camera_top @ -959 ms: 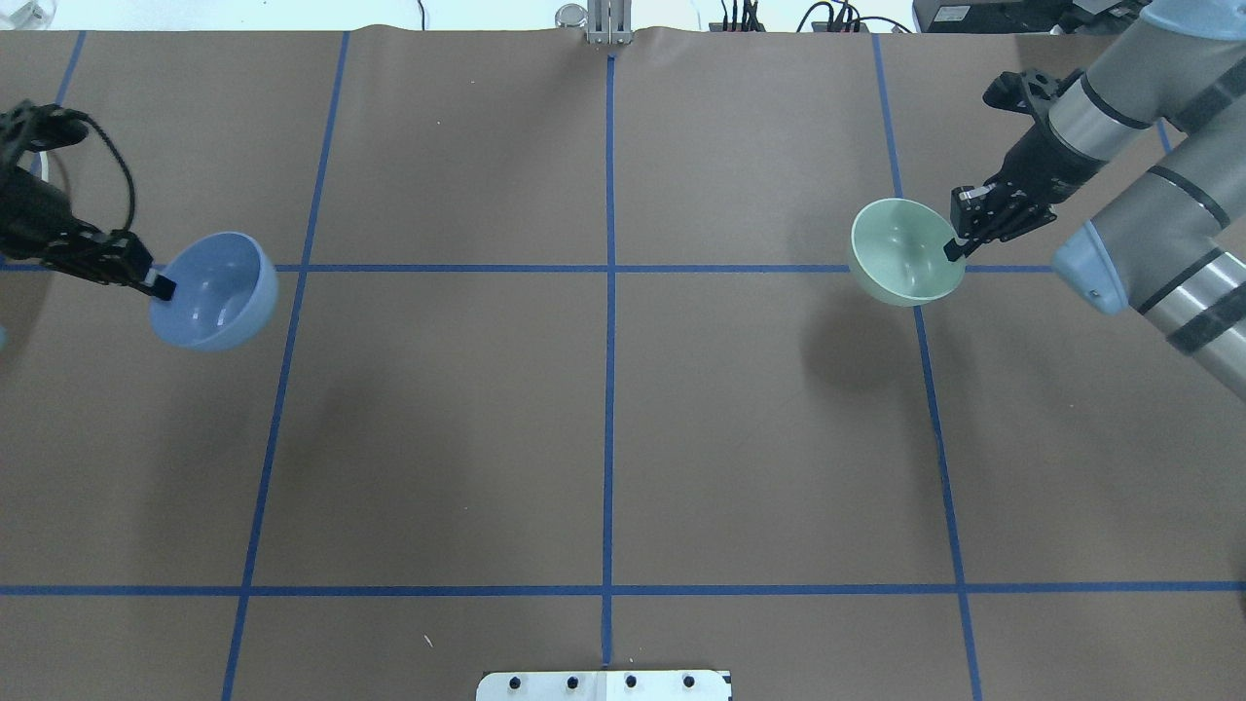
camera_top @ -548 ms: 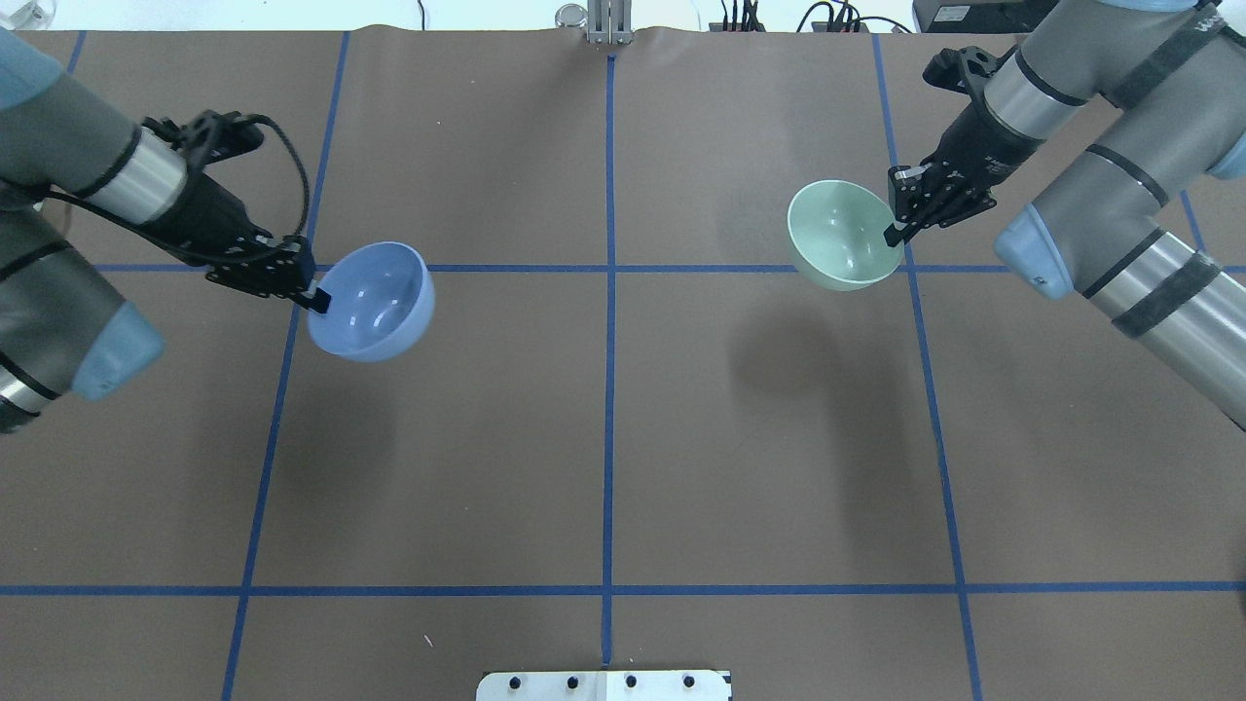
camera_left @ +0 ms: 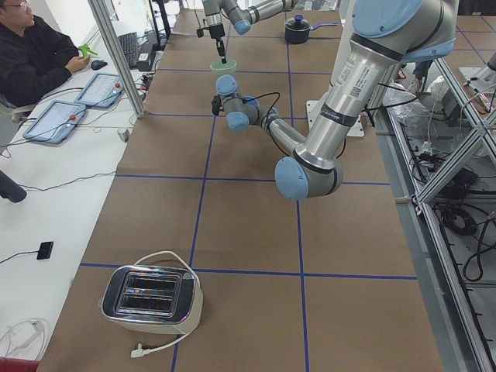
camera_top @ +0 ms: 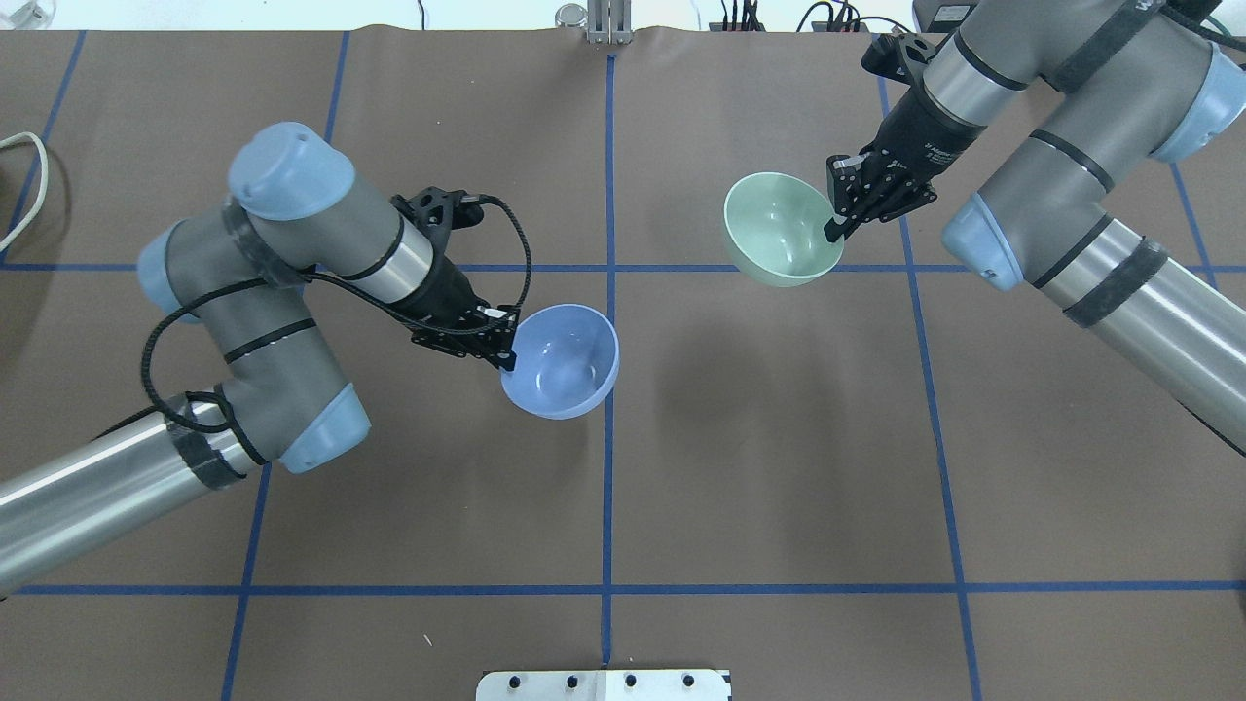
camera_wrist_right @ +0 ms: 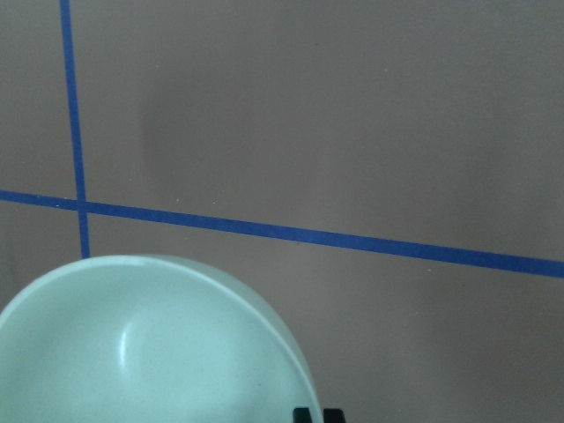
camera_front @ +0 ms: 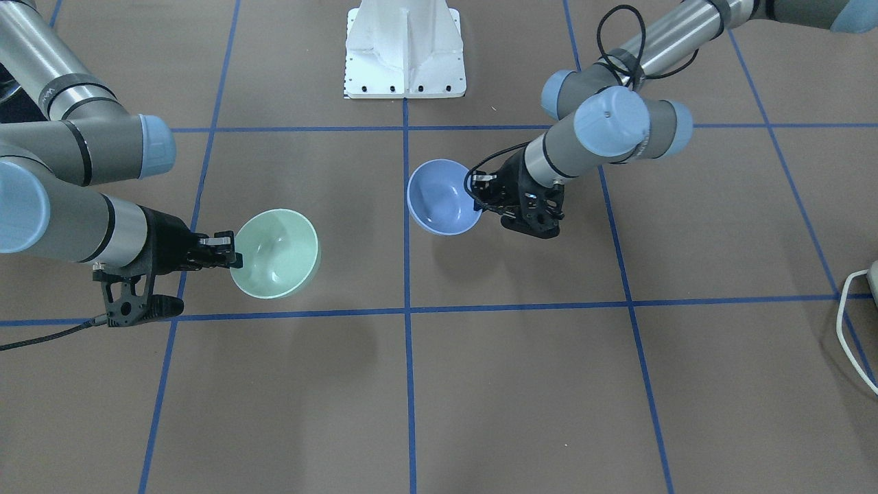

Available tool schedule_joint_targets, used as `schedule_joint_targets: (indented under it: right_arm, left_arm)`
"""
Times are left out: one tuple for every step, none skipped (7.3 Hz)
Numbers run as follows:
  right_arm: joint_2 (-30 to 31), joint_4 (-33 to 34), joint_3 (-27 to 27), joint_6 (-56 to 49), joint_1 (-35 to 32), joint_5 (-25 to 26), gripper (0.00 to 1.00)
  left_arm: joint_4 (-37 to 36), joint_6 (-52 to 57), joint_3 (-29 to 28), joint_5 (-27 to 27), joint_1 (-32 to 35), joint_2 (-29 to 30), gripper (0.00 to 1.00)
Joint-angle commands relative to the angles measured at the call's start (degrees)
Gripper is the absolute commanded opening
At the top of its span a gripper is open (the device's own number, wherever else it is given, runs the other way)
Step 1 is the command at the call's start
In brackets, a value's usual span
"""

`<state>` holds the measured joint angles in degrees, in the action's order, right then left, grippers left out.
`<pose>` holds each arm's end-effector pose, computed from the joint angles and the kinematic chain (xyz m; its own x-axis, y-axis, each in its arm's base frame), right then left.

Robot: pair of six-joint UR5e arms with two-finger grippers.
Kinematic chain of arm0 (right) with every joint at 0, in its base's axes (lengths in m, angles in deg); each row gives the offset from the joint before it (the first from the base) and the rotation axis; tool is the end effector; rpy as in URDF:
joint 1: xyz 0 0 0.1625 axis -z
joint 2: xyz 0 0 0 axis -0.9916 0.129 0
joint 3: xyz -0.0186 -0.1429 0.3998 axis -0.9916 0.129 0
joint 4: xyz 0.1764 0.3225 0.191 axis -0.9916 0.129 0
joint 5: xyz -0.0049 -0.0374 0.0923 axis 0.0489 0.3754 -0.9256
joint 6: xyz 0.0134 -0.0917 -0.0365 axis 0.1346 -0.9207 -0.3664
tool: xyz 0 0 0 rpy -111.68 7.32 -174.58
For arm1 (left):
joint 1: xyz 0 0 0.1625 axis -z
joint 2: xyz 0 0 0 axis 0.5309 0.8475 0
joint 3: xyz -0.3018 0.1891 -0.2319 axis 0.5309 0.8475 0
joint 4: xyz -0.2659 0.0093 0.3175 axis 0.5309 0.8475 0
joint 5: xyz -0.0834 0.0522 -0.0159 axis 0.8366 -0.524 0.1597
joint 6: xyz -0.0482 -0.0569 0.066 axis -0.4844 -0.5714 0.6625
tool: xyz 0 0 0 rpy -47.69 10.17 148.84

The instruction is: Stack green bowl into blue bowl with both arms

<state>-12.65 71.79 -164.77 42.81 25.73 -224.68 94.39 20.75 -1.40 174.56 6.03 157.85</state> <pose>-0.3367 -0.6029 0.3246 0.4027 -0.0463 0.9141 0.2085 0.9771 -0.0424 0.5041 -0.4792 0.2597 0.3419 0.0844 -0.9359 -0.1510 0.9879 0.0339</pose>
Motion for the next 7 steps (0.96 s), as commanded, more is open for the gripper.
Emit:
schedule_joint_targets:
  right_arm:
    - [-1.1, 0.3, 0.2, 0.1, -0.3, -1.4, 0.0]
    - [-1.3, 0.3, 0.2, 0.1, -0.3, -1.4, 0.0]
    - [-1.3, 0.3, 0.2, 0.1, -0.3, -1.4, 0.0]
    - [-1.4, 0.3, 0.2, 0.1, -0.3, -1.4, 0.0]
    - [-1.4, 0.3, 0.2, 0.1, -0.3, -1.3, 0.0]
    - [-1.4, 0.3, 0.2, 0.1, -0.3, -1.3, 0.0]
    - [-1.3, 0.3, 0.2, 0.1, -0.4, -1.3, 0.0]
  left_arm:
    - [-1.5, -1.5, -4.7, -2.8, -1.9, 5.6, 0.0]
    - [-2.8, -1.4, -5.3, -4.3, -1.9, 6.6, 0.0]
    - [-3.0, -1.4, -5.3, -4.7, -1.9, 6.6, 0.0]
    - [-3.3, -1.2, -5.4, -4.8, -1.8, 6.4, 0.0]
    - [-3.4, -0.9, -5.6, -4.9, -1.9, 5.9, 0.0]
    - [-3.4, -0.8, -5.8, -5.0, -1.9, 5.6, 0.0]
    - [-3.4, -0.8, -5.8, -5.7, -1.9, 5.6, 0.0]
